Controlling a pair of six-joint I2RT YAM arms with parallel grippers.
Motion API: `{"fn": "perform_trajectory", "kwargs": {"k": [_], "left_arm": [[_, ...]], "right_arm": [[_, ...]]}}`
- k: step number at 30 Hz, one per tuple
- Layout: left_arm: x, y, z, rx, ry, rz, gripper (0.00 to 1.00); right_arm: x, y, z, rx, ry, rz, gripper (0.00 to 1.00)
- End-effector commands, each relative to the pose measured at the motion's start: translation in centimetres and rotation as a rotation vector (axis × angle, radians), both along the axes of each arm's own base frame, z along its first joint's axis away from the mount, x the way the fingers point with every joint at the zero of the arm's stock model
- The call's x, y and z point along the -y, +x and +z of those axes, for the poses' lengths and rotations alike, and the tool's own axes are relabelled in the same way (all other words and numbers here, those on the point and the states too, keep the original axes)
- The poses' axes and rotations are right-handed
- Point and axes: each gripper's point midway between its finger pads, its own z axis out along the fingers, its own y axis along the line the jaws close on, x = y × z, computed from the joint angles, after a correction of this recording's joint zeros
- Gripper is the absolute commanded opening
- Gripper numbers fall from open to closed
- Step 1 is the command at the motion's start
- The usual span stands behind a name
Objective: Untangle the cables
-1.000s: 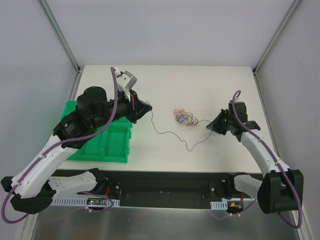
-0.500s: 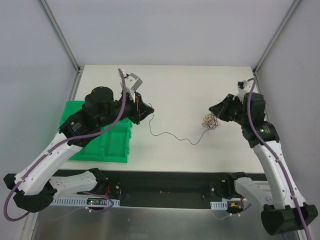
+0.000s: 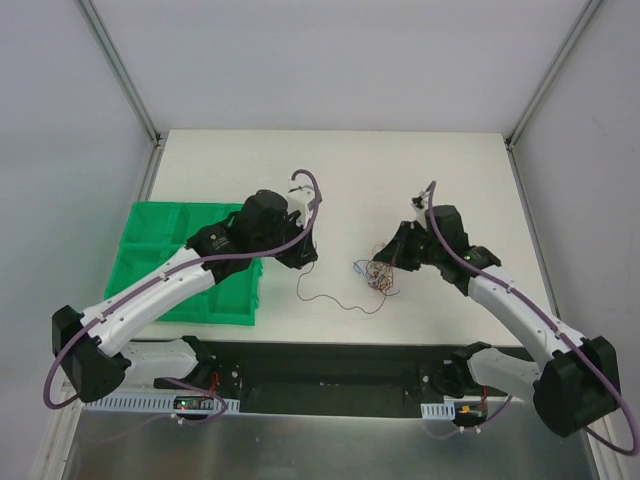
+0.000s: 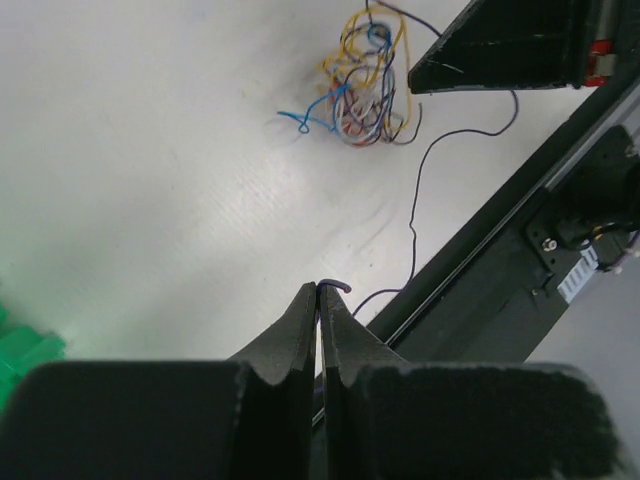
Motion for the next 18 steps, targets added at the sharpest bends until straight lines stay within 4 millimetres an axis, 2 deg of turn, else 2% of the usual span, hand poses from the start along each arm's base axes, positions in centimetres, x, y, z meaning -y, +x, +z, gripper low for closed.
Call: {"fn": "perform_trajectory", "kwargs": {"k": [1,4,8,10,12,15,18], "left_arm": [[0.4,-0.4,-3.5,-0.096,0.036,0.011,0.00],[0.8,-1.2,-5.1,-0.153,0.040,-0.027,0.00],[2.3,-2.2,-5.2,-0.135,-0.072,-0.112,0.00],[3.6,-2.5,-3.9,-0.115,-0.169,-0.156,0.00],[4.5,-2.6,-3.3,-0.112,-0.239,-0.174,0.00],[5.5,-1.5,-3.3,-0.101,-0.292,-0.144,0.00],[6.4,-1.0,-3.8,-0.120,-0.320,-0.140,0.00]], "right_arm": [[-3.8,1.1,3.1,0.109,0.085,0.033,0.01],[-4.1,1.2,2.6,0.073,0.112,-0.022,0.01],[-4.9,1.8,1.9,0.022,0.273,-0.135,0.01],[-5.5,1.8,0.6,-0.038,0.329,-0.193,0.01],[-6.6,2.1,0.3,-0.063,0.383,-0.206,0.01],[-8.3,2.1,0.2,-0.127,0.423,-0.198,0.01],[-8.7,1.7,-0.8,-0.191,0.425,-0.253,0.01]]}}
